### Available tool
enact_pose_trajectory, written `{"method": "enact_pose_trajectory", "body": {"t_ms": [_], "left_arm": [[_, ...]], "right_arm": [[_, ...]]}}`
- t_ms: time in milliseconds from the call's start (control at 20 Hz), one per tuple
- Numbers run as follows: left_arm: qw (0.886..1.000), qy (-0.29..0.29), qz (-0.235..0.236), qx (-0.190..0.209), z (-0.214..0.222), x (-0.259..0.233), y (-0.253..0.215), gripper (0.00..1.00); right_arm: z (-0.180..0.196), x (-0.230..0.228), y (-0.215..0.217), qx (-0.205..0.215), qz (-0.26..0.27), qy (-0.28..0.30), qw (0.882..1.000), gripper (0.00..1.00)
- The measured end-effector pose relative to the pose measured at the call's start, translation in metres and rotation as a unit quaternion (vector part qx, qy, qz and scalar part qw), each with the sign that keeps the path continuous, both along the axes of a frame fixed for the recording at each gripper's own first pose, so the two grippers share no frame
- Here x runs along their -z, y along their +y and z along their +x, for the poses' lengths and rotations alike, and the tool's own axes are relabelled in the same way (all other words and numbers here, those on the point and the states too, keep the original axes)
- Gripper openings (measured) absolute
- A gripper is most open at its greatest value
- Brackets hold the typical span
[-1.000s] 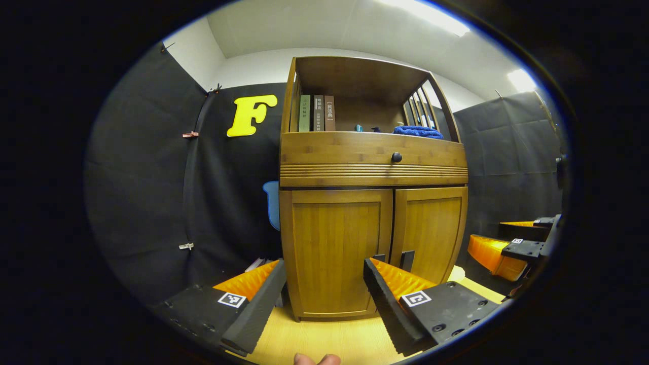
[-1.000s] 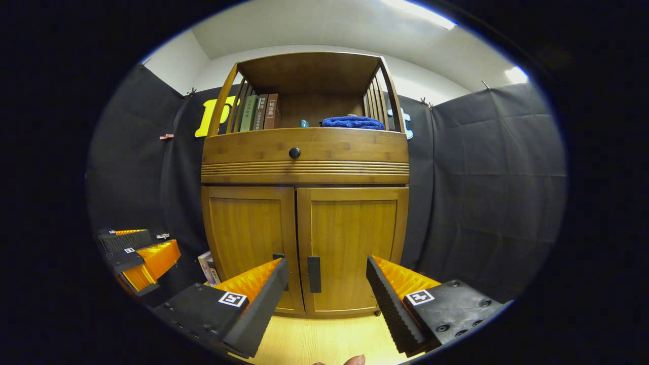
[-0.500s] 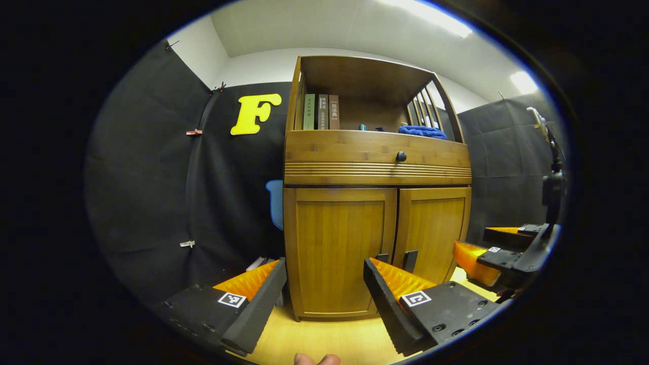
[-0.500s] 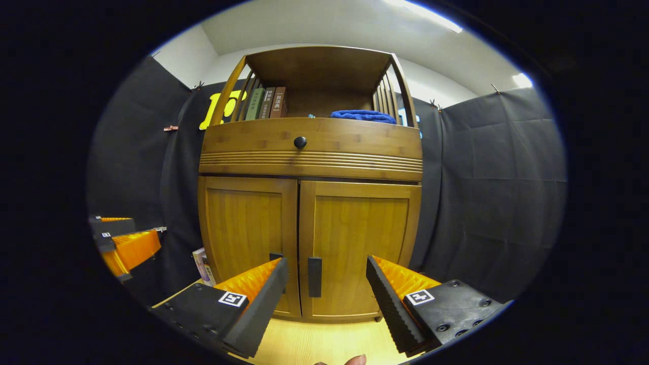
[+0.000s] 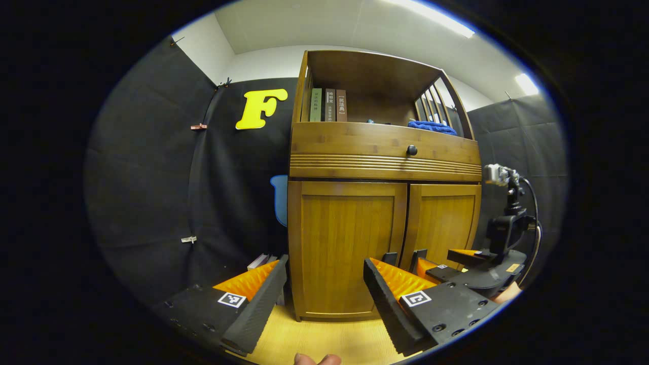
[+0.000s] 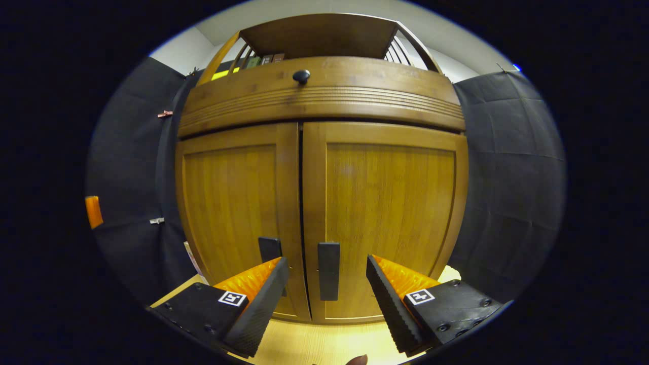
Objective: Open the right door of the double-door shoe cabinet with the right hand, and open the left door with the left hand.
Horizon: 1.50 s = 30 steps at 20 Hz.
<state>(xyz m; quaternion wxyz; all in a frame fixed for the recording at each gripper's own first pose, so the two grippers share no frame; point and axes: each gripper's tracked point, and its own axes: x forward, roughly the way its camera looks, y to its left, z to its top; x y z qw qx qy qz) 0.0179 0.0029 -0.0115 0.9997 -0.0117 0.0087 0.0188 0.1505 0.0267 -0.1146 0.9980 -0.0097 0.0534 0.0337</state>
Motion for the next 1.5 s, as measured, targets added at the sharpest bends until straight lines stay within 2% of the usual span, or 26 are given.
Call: {"method": "enact_pose_trajectory", "body": {"t_ms": [200, 300, 500, 550, 650, 700, 750, 800, 1000, 1250, 1500], "left_arm": [[1.000, 0.023, 0.006, -0.019, 0.010, 0.019, 0.002, 0.95], [0.999, 0.035, 0.001, -0.022, 0.010, 0.031, -0.002, 0.96], [0.998, 0.048, 0.007, -0.032, 0.012, 0.038, -0.002, 0.95], [0.998, 0.047, 0.009, -0.035, 0.013, 0.037, -0.002, 0.95], [0.998, 0.045, 0.008, -0.037, 0.013, 0.036, 0.000, 0.95], [0.998, 0.044, 0.006, -0.037, 0.014, 0.035, 0.000, 0.95], [0.998, 0.043, 0.004, -0.038, 0.014, 0.036, 0.000, 0.95], [0.998, 0.043, 0.002, -0.038, 0.016, 0.035, 0.000, 0.96], [0.999, 0.040, 0.002, -0.033, 0.022, 0.032, -0.003, 0.95], [1.000, 0.021, -0.006, -0.016, 0.027, 0.021, -0.015, 0.95], [0.999, -0.025, -0.027, -0.001, 0.025, -0.006, -0.027, 0.95]], "right_arm": [[0.036, 0.032, -0.006, 0.005, 0.009, 0.029, 1.000, 0.95], [0.045, 0.044, -0.005, 0.001, 0.011, 0.044, 0.999, 0.80], [0.060, 0.048, 0.004, -0.005, 0.004, 0.034, 0.999, 0.45], [0.060, 0.050, 0.002, 0.001, 0.000, 0.037, 0.999, 0.39], [0.058, 0.052, 0.002, 0.005, 0.009, 0.045, 0.999, 0.39], [0.065, 0.052, 0.004, 0.003, 0.011, 0.039, 0.999, 0.29], [0.058, 0.052, 0.003, -0.003, 0.009, 0.047, 0.999, 0.32], [0.060, 0.052, 0.002, -0.012, 0.005, 0.049, 0.999, 0.25], [0.045, 0.051, 0.002, -0.040, 0.017, 0.069, 0.997, 0.25], [-0.011, 0.048, -0.018, -0.057, 0.038, 0.068, 0.995, 0.25], [-0.056, 0.043, -0.046, -0.072, 0.049, 0.065, 0.994, 0.25]]}}
